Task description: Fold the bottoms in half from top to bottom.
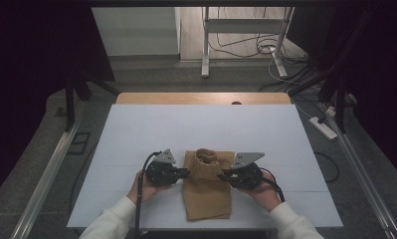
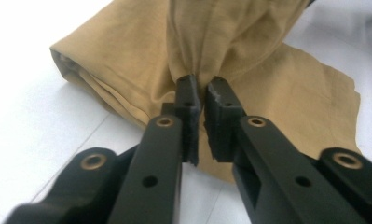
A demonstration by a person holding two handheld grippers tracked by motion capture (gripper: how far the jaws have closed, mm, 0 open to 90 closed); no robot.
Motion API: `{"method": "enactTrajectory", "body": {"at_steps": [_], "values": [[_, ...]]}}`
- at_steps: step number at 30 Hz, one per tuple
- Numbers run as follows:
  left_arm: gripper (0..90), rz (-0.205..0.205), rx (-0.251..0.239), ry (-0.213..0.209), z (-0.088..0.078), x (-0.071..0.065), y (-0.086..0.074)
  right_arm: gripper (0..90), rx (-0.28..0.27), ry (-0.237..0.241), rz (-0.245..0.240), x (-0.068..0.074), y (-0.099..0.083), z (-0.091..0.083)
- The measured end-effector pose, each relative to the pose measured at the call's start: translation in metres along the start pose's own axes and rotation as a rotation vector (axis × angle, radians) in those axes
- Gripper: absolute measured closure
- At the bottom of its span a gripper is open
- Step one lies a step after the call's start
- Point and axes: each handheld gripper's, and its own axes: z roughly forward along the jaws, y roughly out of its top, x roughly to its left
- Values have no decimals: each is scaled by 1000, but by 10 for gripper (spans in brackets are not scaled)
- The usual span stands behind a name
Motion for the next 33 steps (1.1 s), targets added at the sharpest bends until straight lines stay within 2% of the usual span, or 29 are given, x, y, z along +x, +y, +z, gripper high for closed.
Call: {"method": "enactTrajectory", "body": {"at_steps": [3,6,8,10,13,16,19,33], "values": [[648,-6,8,4,-1,-2,-2,639,8,3,4,3,-3,-2],[515,-5,17,11,-7,-5,-5,518,17,2,45,9,-7,-9],[442,-8,33,19,-10,-7,-9,462,16,0,54,12,-12,-17],[417,-12,44,29,-13,-7,-14,447,12,-12,66,14,-17,-26],[389,-37,46,48,-15,-5,-16,424,11,-36,104,9,-25,-35],[374,-60,26,69,-18,-3,-16,416,6,-43,131,4,-28,-37],[355,-71,13,82,-19,-2,-13,408,5,-51,140,1,-28,-36],[304,-94,12,105,-13,3,-5,372,6,-61,172,-8,-22,-23]]}}
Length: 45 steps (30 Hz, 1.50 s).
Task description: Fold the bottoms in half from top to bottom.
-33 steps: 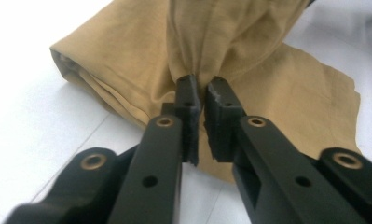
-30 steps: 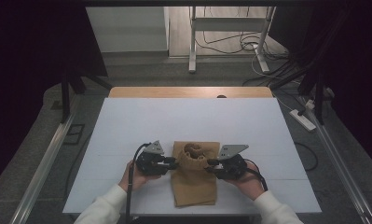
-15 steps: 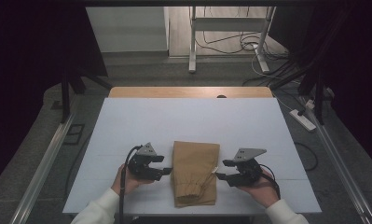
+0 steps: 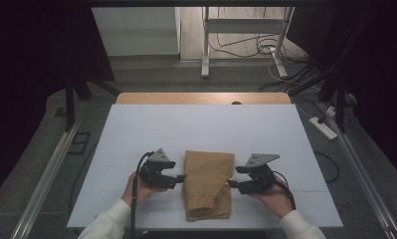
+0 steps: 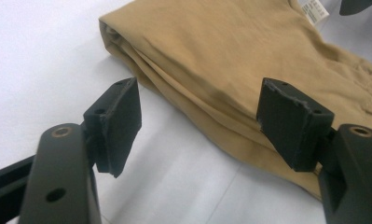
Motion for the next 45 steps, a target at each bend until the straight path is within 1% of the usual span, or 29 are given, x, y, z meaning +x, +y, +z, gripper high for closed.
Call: {"method": "enactTrajectory", "body": {"at_steps": [1,4,9,13,17,22,27,37,41,45], "values": [[304,-8,-5,-2,0,1,1,370,1,-3,1,-1,1,0],[301,-11,-12,-1,0,3,5,370,-11,-4,17,-4,5,0],[296,-13,-18,13,3,8,13,368,3,-18,24,-10,8,6],[293,-23,-23,16,4,12,18,367,-14,-30,45,-17,15,10],[289,-27,-27,17,5,14,21,368,-24,-39,49,-20,20,12],[289,-22,-23,15,9,14,26,368,-26,-44,52,-24,24,15],[284,-12,-20,13,12,14,31,367,-12,-46,55,-26,27,19],[279,-17,-18,13,23,20,44,364,9,-51,58,-31,35,29],[278,-27,-15,24,28,26,48,364,4,-61,66,-34,40,33],[275,-28,-4,38,32,30,50,364,7,-64,73,-38,44,39]]}}
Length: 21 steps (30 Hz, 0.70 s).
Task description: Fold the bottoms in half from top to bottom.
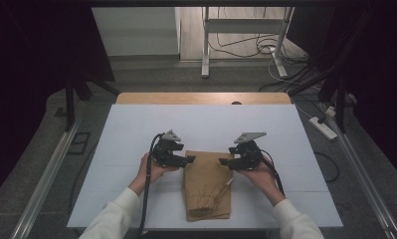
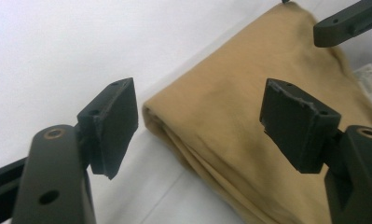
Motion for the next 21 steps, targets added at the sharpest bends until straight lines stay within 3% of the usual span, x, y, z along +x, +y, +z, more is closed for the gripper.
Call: {"method": "enactTrajectory", "body": {"at_steps": [6,13,21], "values": [[275,-12,10,10,7,10,4,364,8,-10,10,-5,6,9],[269,-54,38,8,15,21,0,359,43,-5,28,-11,8,19],[254,-53,80,6,25,23,-4,324,106,2,52,-14,4,26]]}}
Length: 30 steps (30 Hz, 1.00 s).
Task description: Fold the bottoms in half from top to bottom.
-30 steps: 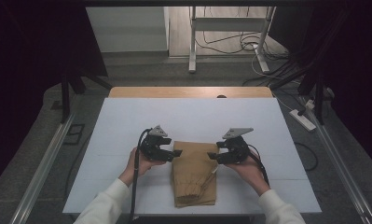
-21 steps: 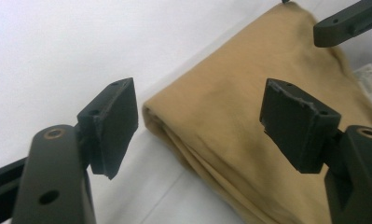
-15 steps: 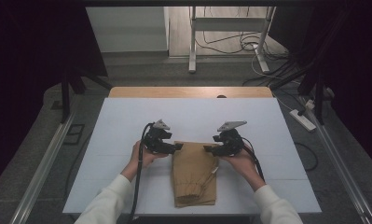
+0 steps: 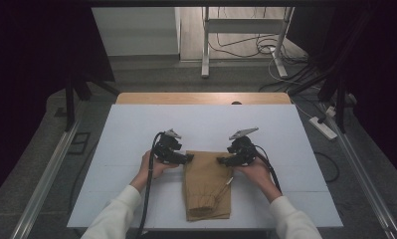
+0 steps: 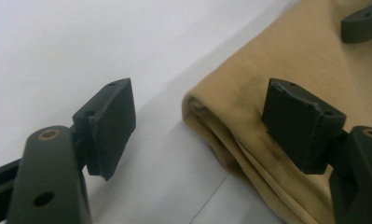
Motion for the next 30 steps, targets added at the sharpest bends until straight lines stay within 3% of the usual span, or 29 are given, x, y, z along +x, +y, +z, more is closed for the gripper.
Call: {"method": "enactTrajectory", "body": {"at_steps": [11,17,21,26,30], "values": [[258,-16,38,-33,10,2,-2,315,48,10,48,-6,-6,8],[367,-14,33,-68,10,1,-4,374,55,6,29,-3,-6,8],[512,-3,40,-87,10,-2,-4,487,67,16,9,-1,-5,8],[664,-11,36,-122,9,-1,-5,752,77,37,-26,4,-4,7],[727,1,33,-122,7,-2,-4,820,80,26,-64,8,-3,6]]}}
